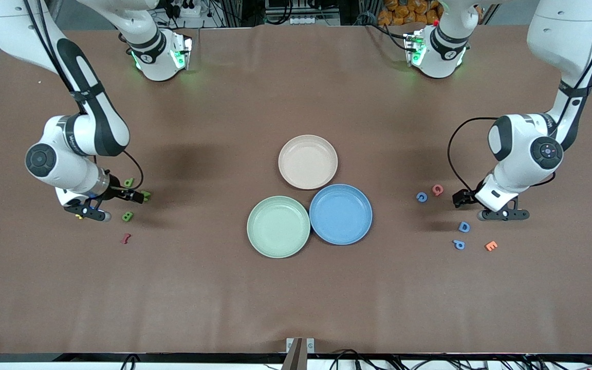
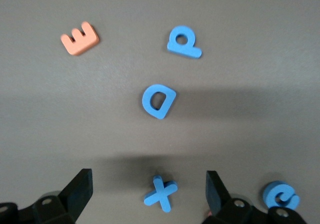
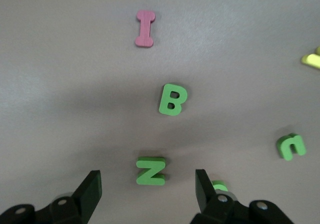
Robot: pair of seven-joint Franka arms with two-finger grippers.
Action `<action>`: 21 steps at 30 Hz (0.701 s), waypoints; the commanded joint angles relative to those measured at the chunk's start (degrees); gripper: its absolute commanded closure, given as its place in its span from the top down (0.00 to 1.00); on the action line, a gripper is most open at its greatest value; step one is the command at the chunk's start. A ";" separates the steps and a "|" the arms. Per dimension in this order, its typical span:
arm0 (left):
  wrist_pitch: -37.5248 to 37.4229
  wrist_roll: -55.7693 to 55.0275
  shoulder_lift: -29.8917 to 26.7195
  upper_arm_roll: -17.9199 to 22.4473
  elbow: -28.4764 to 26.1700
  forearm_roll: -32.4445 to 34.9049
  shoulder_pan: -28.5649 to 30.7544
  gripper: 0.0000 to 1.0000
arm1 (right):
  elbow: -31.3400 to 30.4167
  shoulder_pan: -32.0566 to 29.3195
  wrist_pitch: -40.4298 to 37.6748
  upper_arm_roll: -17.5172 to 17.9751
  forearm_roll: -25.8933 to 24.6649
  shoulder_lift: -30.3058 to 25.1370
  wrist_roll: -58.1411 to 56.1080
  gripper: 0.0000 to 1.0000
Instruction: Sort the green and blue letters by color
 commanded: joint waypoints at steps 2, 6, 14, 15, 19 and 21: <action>3.64 -0.98 0.63 -0.31 -2.99 0.82 0.29 1.00 | -2.66 0.27 5.09 0.33 -1.07 1.25 2.11 0.84; 4.34 -0.98 0.54 -0.31 -4.22 0.82 0.29 1.00 | -2.84 0.89 5.71 0.24 -1.07 1.87 2.11 0.82; 6.27 -0.98 0.45 -0.22 -6.24 0.82 0.20 1.00 | -3.98 1.59 7.20 0.24 -1.33 2.05 2.11 0.80; 6.36 -0.98 0.45 -0.22 -6.42 0.82 0.20 1.00 | -4.42 1.68 7.73 0.24 -1.68 2.13 2.11 0.80; 7.15 -0.98 0.19 -0.31 -7.56 0.73 0.02 1.00 | -5.56 1.59 10.10 0.15 -3.62 2.31 2.28 0.79; 7.77 -1.06 0.19 -0.31 -8.09 0.82 0.02 1.00 | -5.83 1.59 10.28 0.15 -3.71 2.48 2.55 0.79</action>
